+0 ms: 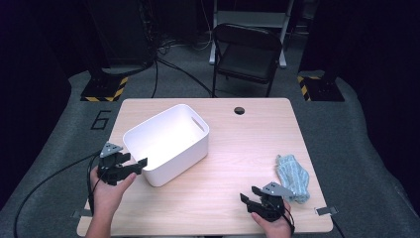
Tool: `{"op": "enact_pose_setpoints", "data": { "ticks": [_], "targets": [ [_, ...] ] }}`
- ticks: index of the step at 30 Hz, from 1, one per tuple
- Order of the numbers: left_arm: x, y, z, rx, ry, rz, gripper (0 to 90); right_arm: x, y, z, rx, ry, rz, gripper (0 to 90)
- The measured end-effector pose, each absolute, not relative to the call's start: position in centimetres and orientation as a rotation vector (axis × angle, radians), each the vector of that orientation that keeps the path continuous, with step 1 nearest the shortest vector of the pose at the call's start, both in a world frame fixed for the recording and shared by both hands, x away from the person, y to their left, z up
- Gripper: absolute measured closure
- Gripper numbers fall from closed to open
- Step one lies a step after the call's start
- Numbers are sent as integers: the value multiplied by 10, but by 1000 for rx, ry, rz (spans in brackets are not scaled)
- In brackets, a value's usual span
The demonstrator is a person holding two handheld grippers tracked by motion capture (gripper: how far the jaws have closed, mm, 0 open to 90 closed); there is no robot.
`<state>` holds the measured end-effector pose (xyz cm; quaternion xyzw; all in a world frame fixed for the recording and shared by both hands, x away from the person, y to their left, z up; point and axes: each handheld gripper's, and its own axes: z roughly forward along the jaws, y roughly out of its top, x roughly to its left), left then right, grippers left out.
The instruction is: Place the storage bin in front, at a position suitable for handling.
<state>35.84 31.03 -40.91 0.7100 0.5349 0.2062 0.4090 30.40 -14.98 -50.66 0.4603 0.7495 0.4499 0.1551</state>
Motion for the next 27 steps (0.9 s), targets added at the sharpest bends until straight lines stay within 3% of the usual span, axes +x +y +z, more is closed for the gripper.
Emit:
{"op": "enact_pose_setpoints", "data": {
  "ticks": [27],
  "targets": [
    [340,271,-410,1836,1248,459,285,307,-147,-503,1302,2142,1330,426]
  ]
}}
